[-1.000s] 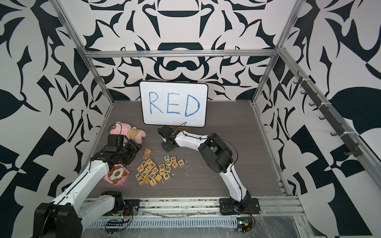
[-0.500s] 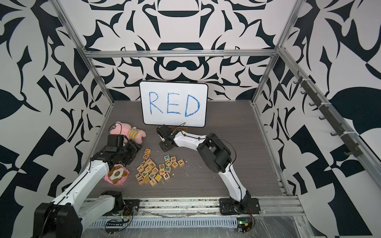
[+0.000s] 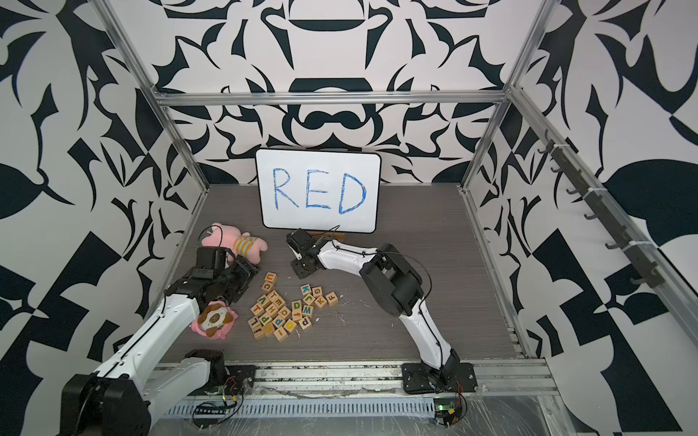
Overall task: Assemble the uppercase word "red" with letter blocks
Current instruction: Adjust the letter block at the center of the board, then pick up the letter block from the center of the board.
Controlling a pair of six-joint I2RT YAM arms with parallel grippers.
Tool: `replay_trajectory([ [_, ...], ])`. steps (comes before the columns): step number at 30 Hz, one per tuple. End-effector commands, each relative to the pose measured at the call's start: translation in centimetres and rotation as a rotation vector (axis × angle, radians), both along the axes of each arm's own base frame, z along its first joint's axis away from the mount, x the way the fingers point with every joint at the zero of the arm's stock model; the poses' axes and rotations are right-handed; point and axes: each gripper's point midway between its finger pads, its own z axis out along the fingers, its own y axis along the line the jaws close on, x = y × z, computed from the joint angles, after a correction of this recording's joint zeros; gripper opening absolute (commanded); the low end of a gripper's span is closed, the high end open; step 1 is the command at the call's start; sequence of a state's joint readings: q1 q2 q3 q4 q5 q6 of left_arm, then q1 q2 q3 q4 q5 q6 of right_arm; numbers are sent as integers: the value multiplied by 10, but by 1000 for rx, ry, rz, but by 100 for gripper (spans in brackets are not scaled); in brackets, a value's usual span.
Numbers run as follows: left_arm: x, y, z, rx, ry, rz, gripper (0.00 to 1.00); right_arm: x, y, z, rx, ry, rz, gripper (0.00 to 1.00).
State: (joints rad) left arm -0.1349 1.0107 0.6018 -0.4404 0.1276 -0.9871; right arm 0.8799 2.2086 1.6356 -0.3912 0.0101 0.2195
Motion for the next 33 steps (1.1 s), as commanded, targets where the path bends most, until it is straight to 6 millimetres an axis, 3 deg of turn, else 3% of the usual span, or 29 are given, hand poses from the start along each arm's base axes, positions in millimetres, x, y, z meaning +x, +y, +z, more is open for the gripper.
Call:
replay_trajectory([
  [1,-2,2,6,7,-8,0,76,3,13,35,63,-35,-2,32],
  [5,-3,6,14,27,-28,3,77,-3,8,56,78,-46,-11,32],
  [11,-4,-2,29,21,-43,-61,78,-30,-8,109,136,-100,-16,32],
  [14,-2,-13,40,-9,-63,-112,78,-45,-27,134,173,-139,-44,29],
  [18,-1,-28,49,36,-98,-168,79,-60,-66,160,259,-212,-138,28],
  [21,-3,-45,52,70,-108,-218,79,-67,-106,164,294,-284,-252,26],
  [26,-18,-71,39,109,-73,-302,78,-82,-164,152,339,-335,-438,28],
  [33,-35,-82,22,116,5,-323,78,-102,-194,121,333,-271,-519,30],
])
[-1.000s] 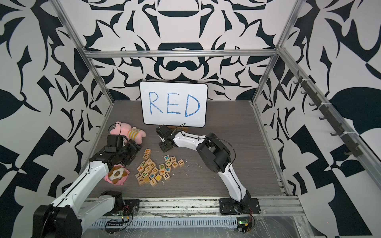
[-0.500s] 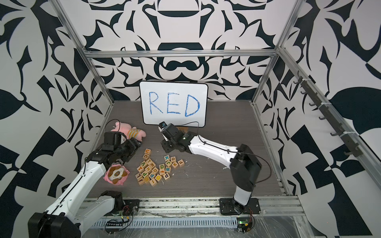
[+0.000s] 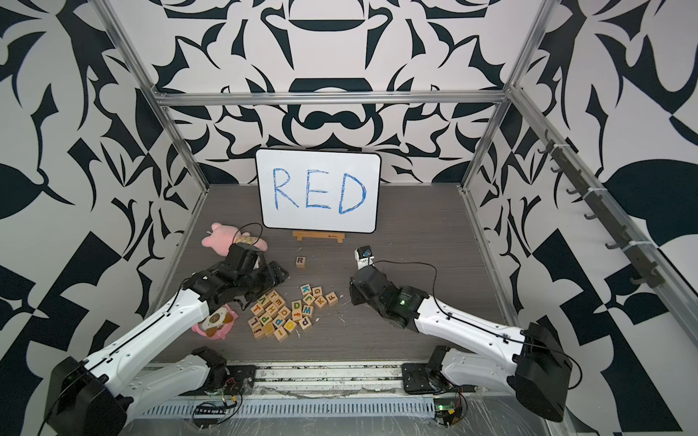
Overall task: Assemble the uppercase word "red" with letter blocks
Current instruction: Pick up the letter block from the center of the board.
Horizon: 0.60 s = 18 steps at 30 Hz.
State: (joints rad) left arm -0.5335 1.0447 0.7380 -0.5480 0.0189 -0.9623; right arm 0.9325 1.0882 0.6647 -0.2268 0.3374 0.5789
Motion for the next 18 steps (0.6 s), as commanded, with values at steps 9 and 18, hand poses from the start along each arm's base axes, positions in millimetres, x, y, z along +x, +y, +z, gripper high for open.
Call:
replay_trajectory([
  [9,-12,24,-10,43,28,137,78,2,-1,-3,59,36,-72,30],
  [18,-16,32,-13,65,40,178,78,3,5,-9,40,63,-61,29],
])
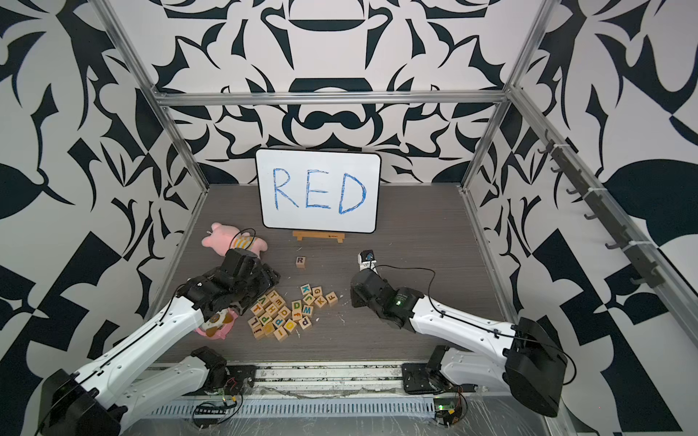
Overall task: Assemble the uppercase word "red" with letter blocks
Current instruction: Pick up the letter block from the center of the board.
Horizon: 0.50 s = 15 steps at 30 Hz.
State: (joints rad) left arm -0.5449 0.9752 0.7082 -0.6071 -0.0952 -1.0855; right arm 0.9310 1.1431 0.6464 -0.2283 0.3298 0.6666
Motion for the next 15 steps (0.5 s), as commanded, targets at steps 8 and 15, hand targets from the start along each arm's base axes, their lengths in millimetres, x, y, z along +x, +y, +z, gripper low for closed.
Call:
replay_trajectory([
  [8,-8,10,-11,38,35,35,78,6,14,8,34,11,4,30],
  [15,-8,10,-12,38,41,34,78,7,19,5,28,27,14,32],
])
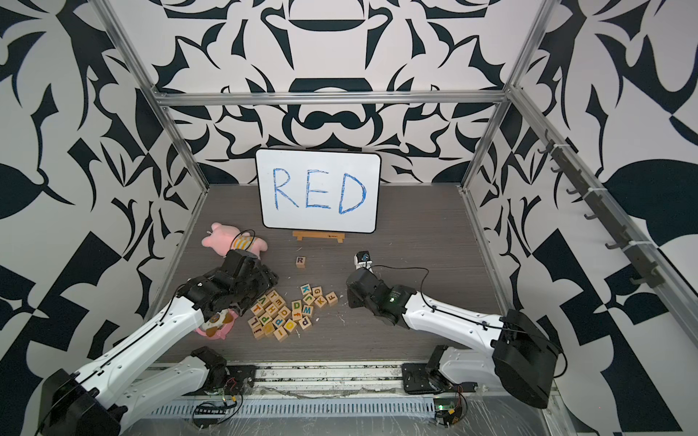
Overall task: Assemble the uppercase word "red" with letter blocks
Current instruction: Pick up the letter block from the center of the board.
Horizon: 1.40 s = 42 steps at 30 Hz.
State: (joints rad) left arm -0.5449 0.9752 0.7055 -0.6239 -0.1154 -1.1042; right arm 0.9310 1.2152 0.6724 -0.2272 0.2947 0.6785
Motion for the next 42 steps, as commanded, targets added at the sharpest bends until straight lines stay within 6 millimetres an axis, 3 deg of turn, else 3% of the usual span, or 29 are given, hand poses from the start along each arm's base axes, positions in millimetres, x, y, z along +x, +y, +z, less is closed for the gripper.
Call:
replay_trajectory([
  [1,-6,5,-8,21,26,6,78,7,11,17,41,-22,-1,32],
  [9,-8,6,-10,25,36,9,78,7,16,15,40,-6,13,34],
  [15,-11,4,-11,9,49,13,77,9,26,18,51,9,35,45],
  [20,-10,4,-12,-21,18,28,72,8,71,25,4,6,172,51],
  [24,-11,25,-13,-24,21,87,68,-9,127,31,-47,-30,341,54],
  [28,-10,50,-15,-119,42,187,68,-37,189,21,-55,-3,524,58],
  [31,-10,62,-16,-196,43,249,68,-48,217,6,-108,20,583,58],
  [36,-13,73,-21,-203,64,296,66,-42,237,-10,-133,34,581,54],
  [42,-17,78,-23,-172,65,306,65,-25,237,-14,-197,-1,526,44],
])
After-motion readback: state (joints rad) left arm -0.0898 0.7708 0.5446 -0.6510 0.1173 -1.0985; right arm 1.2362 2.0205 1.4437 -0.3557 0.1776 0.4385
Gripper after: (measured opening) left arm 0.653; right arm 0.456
